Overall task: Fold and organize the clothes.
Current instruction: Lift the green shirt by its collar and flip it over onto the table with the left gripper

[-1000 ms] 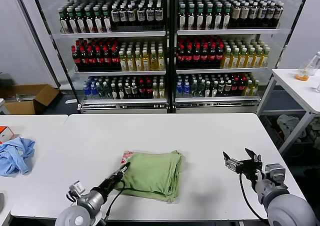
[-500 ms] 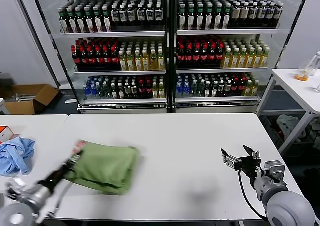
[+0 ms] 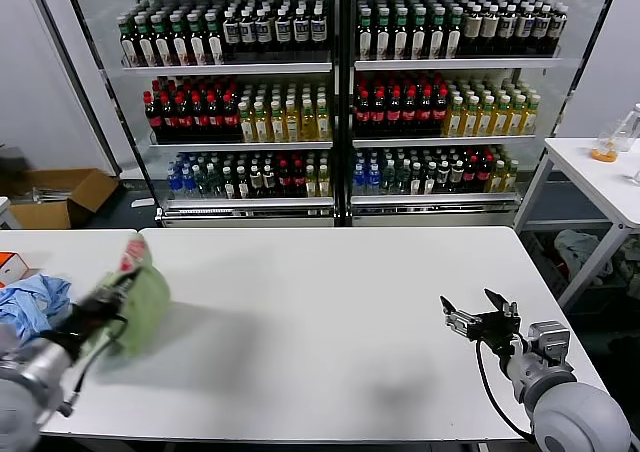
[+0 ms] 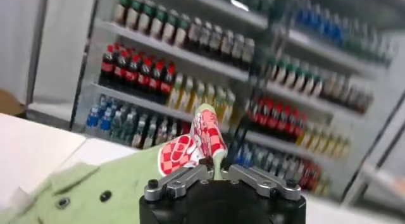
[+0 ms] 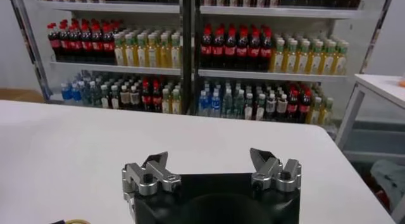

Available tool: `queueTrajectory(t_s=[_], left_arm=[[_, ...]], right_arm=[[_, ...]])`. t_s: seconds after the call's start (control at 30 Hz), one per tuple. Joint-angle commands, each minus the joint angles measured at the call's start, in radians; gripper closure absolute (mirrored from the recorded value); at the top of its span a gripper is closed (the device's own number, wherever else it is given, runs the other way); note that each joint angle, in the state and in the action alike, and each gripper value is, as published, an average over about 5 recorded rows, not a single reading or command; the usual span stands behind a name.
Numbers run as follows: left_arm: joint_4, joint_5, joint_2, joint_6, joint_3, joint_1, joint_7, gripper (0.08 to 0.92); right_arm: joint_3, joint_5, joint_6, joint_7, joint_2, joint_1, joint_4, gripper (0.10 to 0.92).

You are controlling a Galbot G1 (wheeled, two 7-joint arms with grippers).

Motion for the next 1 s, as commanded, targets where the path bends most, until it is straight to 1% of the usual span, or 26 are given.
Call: queueTrajectory(t_s=[0.03,0.2,0.27,0.37,0.5,0.63,0.73,0.83,0.93,1.0], left_arm=[[0.129,0.839,-0.079,-0.044,0.550,-0.074,0.023,0.896],[0.003,0.720,-0.092,-0.004,0.600,-0.113,0.023,0.896],[-0.018,0.663,-0.094,0.010,0.623,-0.136,0.015,0.896],[0.036,0.616,-0.117,0.021,0.670,-0.196,-0.011,0.896],[0.134,0.571,-0.175,0.031,0.729,-0.272,-0.055,0.896],[0.165,0.538,-0.237,0.031,0.784,-0.319,-0.080,0.896],[0.190,0.503,-0.274,0.007,0.815,-0.343,-0.093,0.889],[0.202,0.422,-0.299,-0.030,0.824,-0.358,-0.116,0.835],[0.185,0.373,-0.306,-0.063,0.824,-0.351,-0.136,0.750],[0.157,0.367,-0.302,-0.081,0.825,-0.326,-0.141,0.690]], right_arm=[[0.005,-0.004,0.003,-0.002,-0.002,-0.004,0.003,0.203],[0.012,-0.003,0.004,-0.004,-0.009,-0.007,0.002,0.203],[0.013,-0.003,0.004,-0.004,-0.011,-0.007,0.002,0.203],[0.011,-0.004,0.004,-0.004,-0.010,-0.005,0.004,0.203],[0.007,-0.005,0.004,-0.004,-0.006,-0.002,0.007,0.203],[0.008,-0.007,0.004,-0.004,-0.002,-0.002,0.010,0.203],[0.007,-0.009,0.004,-0.006,0.001,-0.001,0.011,0.203],[0.003,-0.013,0.004,-0.009,0.005,0.002,0.011,0.203],[-0.008,-0.020,0.005,-0.014,0.011,0.010,0.009,0.203],[-0.021,-0.024,0.005,-0.016,0.015,0.018,0.006,0.203]])
